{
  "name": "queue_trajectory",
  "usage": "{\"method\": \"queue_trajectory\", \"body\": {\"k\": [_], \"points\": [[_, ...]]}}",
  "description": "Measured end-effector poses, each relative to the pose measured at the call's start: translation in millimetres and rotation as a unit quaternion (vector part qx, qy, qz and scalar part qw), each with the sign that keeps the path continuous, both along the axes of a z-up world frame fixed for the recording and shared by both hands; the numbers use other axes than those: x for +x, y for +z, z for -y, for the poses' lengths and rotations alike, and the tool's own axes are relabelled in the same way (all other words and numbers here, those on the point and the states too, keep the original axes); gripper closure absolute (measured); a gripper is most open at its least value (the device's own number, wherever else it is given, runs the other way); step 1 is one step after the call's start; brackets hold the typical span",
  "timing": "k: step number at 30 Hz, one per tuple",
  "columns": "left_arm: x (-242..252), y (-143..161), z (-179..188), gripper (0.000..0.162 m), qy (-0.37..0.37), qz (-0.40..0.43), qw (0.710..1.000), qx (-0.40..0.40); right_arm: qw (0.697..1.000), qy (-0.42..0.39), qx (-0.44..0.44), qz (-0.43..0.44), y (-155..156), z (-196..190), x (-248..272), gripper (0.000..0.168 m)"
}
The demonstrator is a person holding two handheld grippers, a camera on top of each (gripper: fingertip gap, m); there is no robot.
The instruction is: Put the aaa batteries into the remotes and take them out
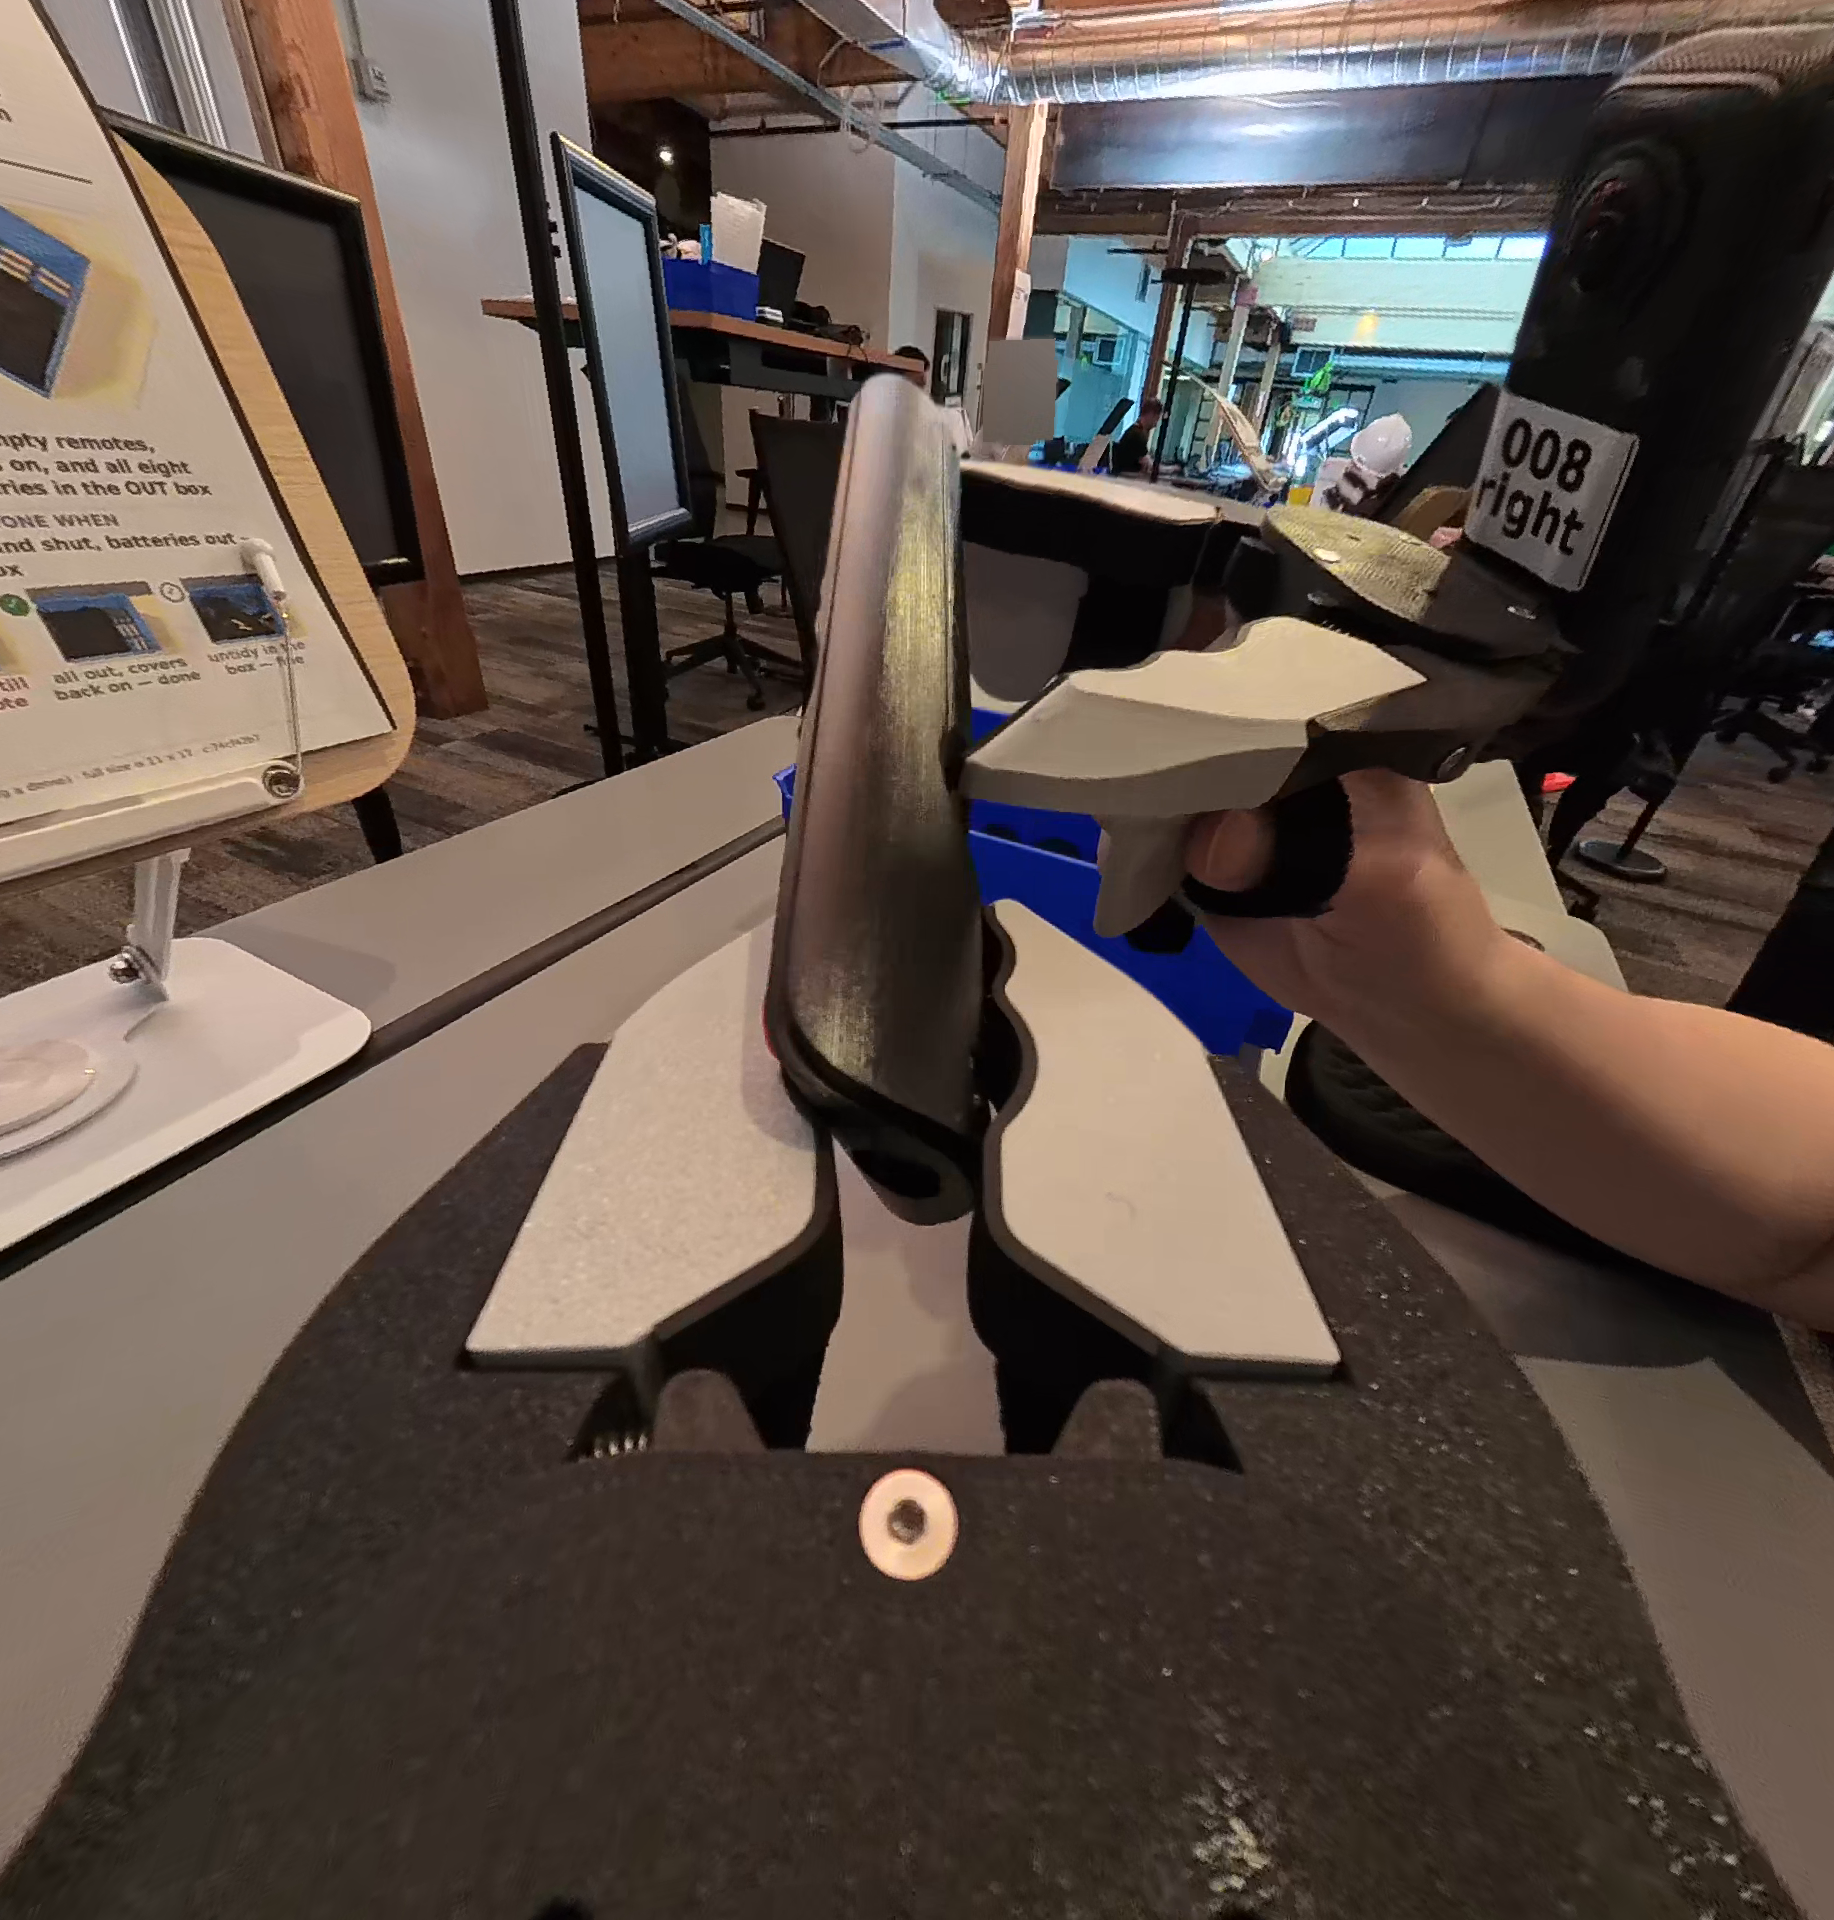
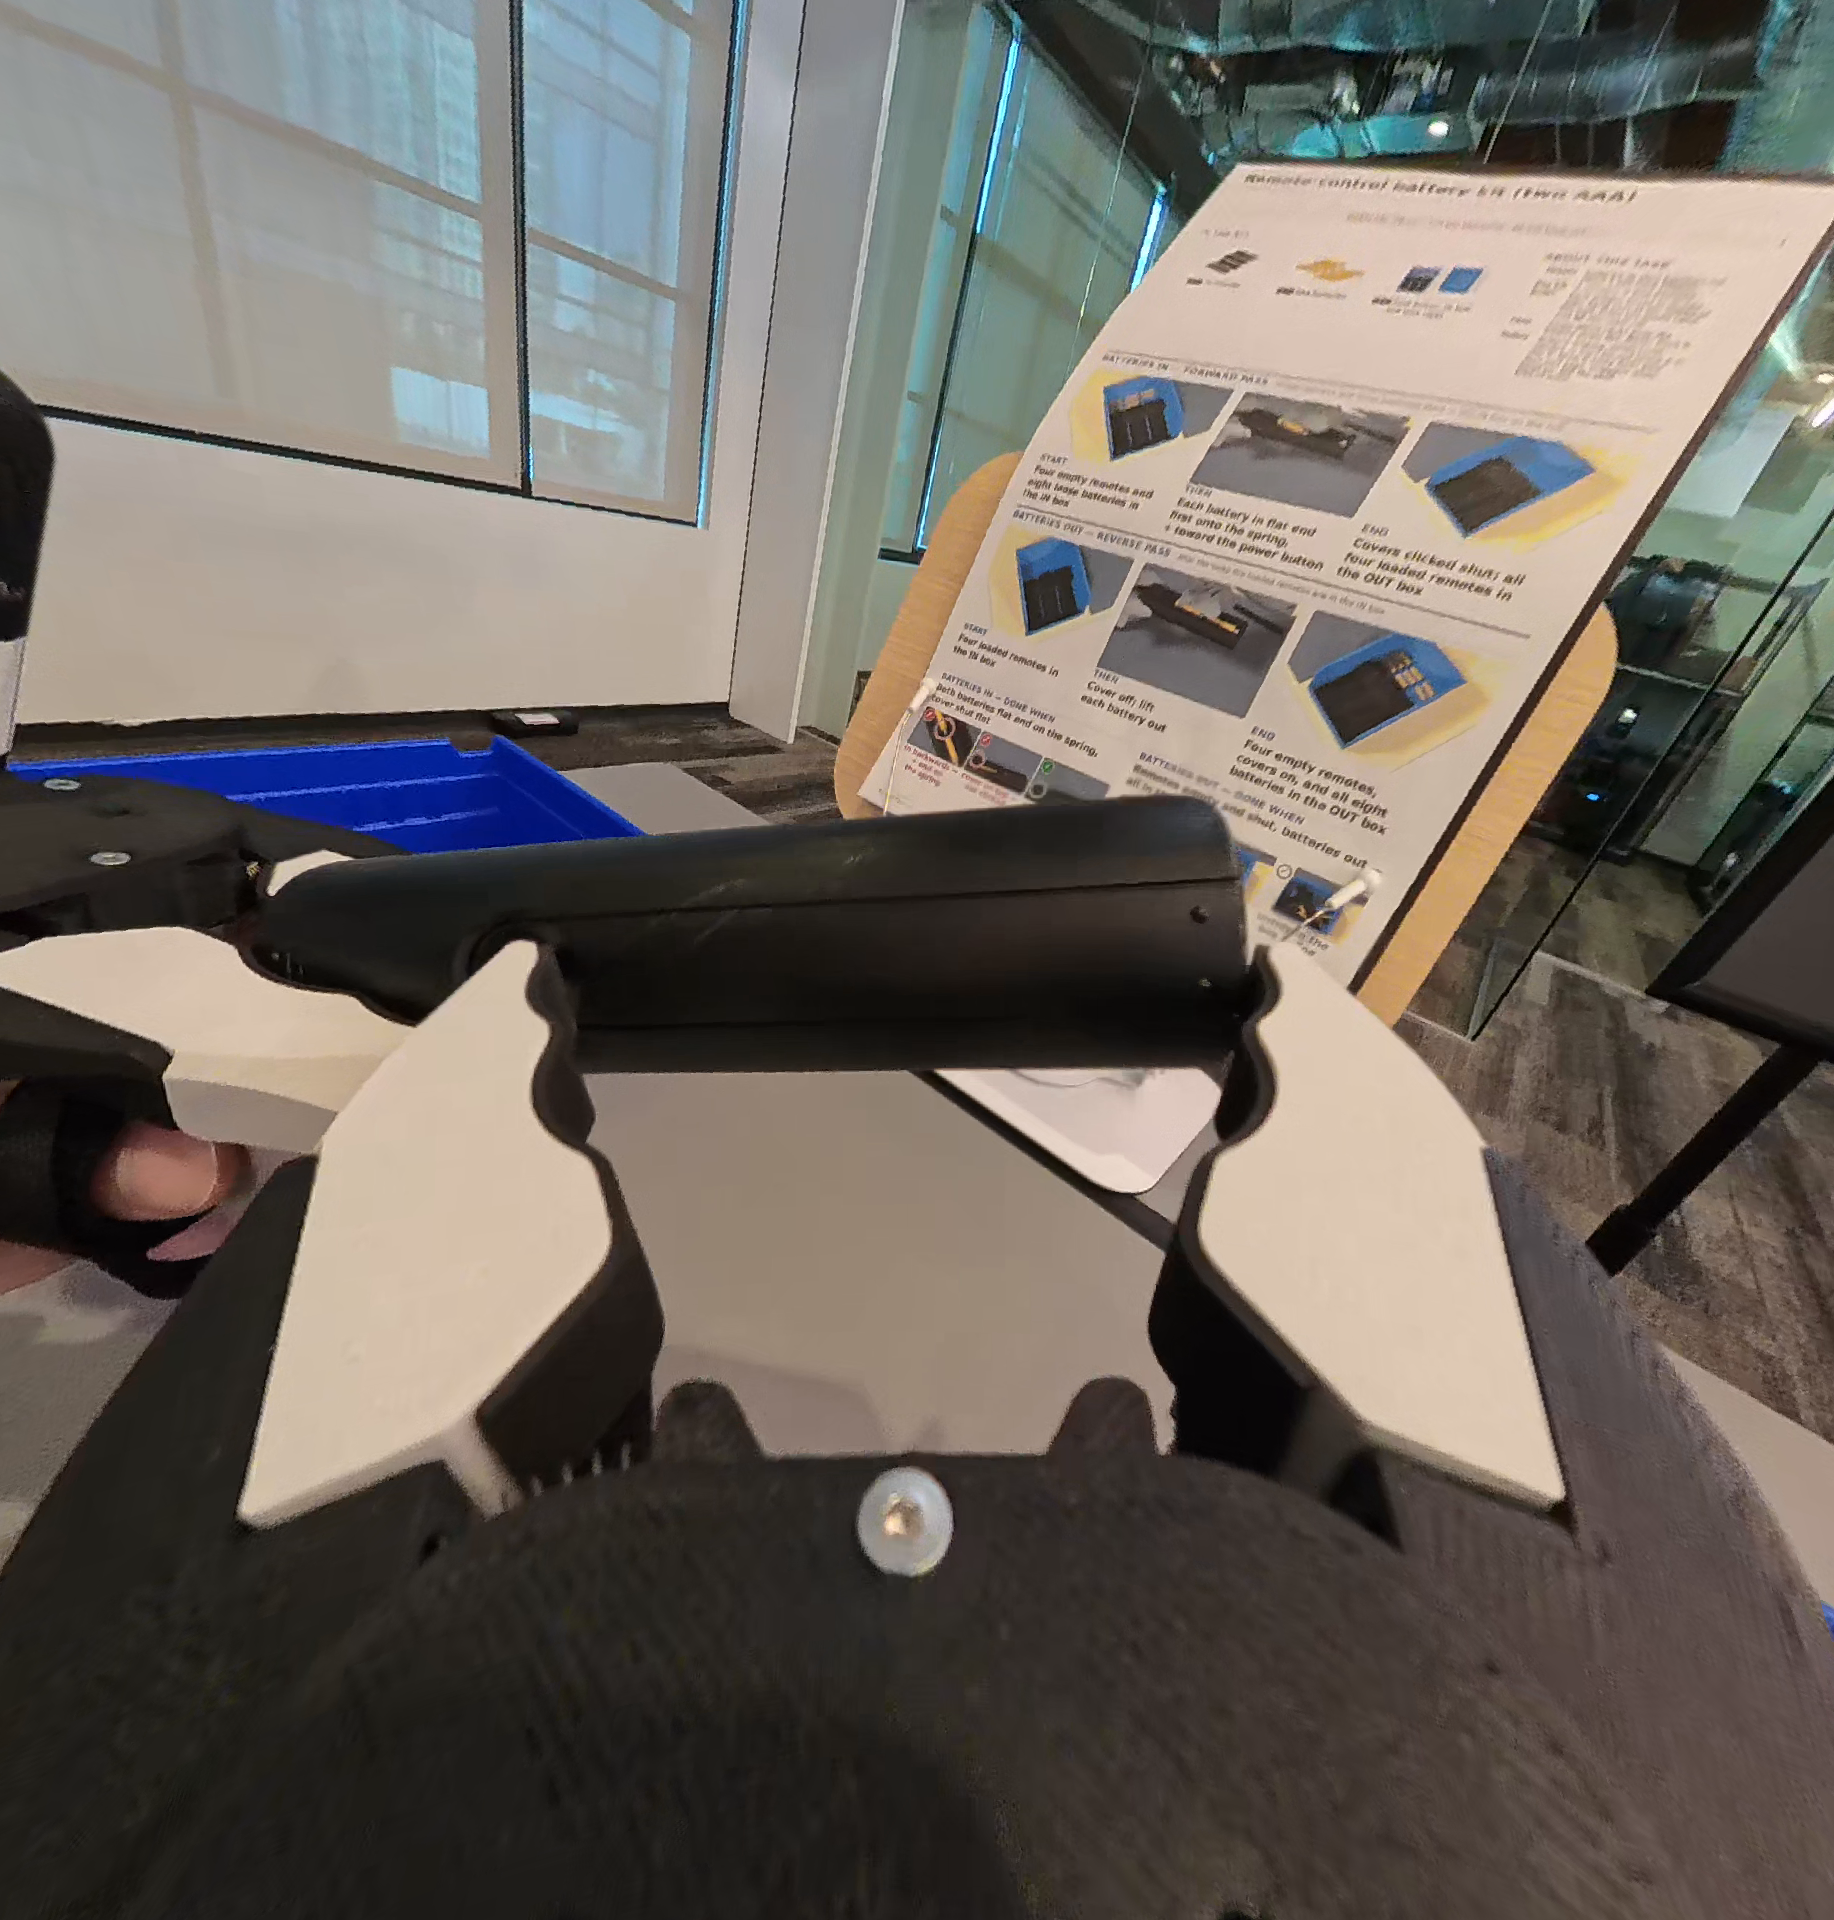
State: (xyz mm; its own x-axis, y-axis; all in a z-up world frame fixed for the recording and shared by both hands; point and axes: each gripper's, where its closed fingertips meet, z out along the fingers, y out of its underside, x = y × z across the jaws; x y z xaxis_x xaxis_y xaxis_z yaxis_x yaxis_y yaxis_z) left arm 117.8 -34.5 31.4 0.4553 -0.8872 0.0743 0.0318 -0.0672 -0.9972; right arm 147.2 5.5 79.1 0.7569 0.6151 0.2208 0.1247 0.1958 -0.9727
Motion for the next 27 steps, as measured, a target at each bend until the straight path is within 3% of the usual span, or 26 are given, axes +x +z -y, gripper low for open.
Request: {"method": "queue_trajectory", "body": {"k": [12,18,27], "points": [[-0.9,-5.3,-3.6,0.138,0.000,-0.011,1.000,-0.003,1.000,0.013,-0.019,0.005,-4.2,-2.8,2.4,0.055],[5.9,-15.4,-3.5,0.138,-0.012,0.003,0.999,-0.035,0.999,-0.022,-0.017,0.038,-6.6,-6.6,-3.4,0.037],[2.6,-9.8,-4.5,0.137,0.010,-0.010,1.000,0.013,0.999,0.003,-0.019,0.051,-6.9,-5.8,-4.2,0.041]]}}
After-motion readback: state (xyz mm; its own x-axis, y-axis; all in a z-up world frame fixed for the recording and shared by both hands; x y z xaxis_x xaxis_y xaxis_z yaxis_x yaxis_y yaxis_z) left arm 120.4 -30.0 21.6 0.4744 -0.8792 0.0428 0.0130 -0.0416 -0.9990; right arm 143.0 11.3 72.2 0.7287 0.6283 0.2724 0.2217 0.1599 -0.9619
